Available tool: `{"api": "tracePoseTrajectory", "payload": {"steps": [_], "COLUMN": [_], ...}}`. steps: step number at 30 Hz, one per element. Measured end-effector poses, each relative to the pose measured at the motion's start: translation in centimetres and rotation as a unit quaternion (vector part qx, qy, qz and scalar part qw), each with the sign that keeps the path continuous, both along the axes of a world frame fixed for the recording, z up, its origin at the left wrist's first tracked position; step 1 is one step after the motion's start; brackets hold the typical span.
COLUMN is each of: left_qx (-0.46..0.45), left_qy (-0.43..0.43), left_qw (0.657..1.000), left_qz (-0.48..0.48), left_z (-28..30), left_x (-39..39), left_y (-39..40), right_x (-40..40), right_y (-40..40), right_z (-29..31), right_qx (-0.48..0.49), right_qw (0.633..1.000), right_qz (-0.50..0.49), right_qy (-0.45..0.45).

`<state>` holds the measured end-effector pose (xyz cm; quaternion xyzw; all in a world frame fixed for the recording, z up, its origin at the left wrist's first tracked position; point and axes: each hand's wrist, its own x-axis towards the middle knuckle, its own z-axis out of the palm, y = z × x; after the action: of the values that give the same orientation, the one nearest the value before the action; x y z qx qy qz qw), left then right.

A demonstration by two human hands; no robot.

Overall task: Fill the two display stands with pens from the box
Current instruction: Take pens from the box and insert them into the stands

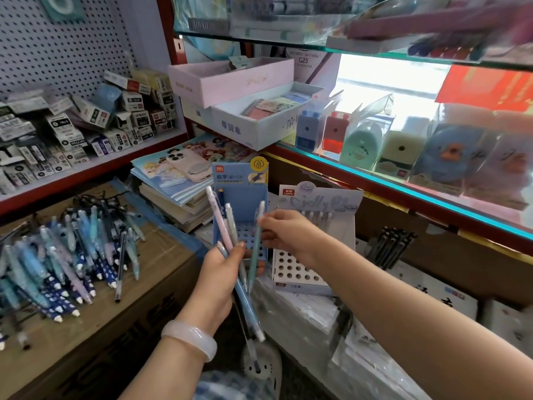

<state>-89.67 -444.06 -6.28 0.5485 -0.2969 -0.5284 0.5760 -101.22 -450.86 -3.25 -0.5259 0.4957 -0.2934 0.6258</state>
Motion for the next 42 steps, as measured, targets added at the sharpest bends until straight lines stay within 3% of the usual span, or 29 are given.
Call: {"api": "tracePoseTrajectory", "payload": {"steps": [2,5,10,13,24,31,42], "left_qx": [0.022,0.048,0.041,0.028,0.003,-0.002,-0.006], "left_qy": [-0.002,-0.022,-0.035,-0.038,-0.087,-0.092,-0.092], "left_qw": [0.999,0.997,0.998,0.999,0.996,0.996,0.995], "left_qz": [0.036,0.061,0.04,0.023,-0.012,-0.015,-0.043], "left_z": [-0.1,-0.4,-0.3,-0.1,0.2,0.3,0.3], "left_x": [0.1,0.2,-0.3,-0.9,-1.8,-2.1,-1.9], "left_y": [-0.1,-0.3,-0.3,-0.5,-1.1,-1.3,-0.8], "right_x": [-1.2,-3.8,-8.8,-10.3,-10.8,-10.5,-10.1], "right_y": [-0.3,-1.4,-3.3,-3.6,-4.3,-4.9,-5.2], "right_z": [0.4,1.1,0.9,-0.4,-4.3,-6.6,-7.3], "right_qx": [0.002,-0.065,-0.25,-0.289,-0.303,-0.255,-0.21], "right_qw": [0.998,0.988,0.923,0.89,0.864,0.856,0.851], "right_qz": [-0.053,-0.137,-0.2,-0.208,-0.183,-0.149,-0.161], "right_qy": [-0.028,0.005,0.214,0.283,0.359,0.424,0.453]}}
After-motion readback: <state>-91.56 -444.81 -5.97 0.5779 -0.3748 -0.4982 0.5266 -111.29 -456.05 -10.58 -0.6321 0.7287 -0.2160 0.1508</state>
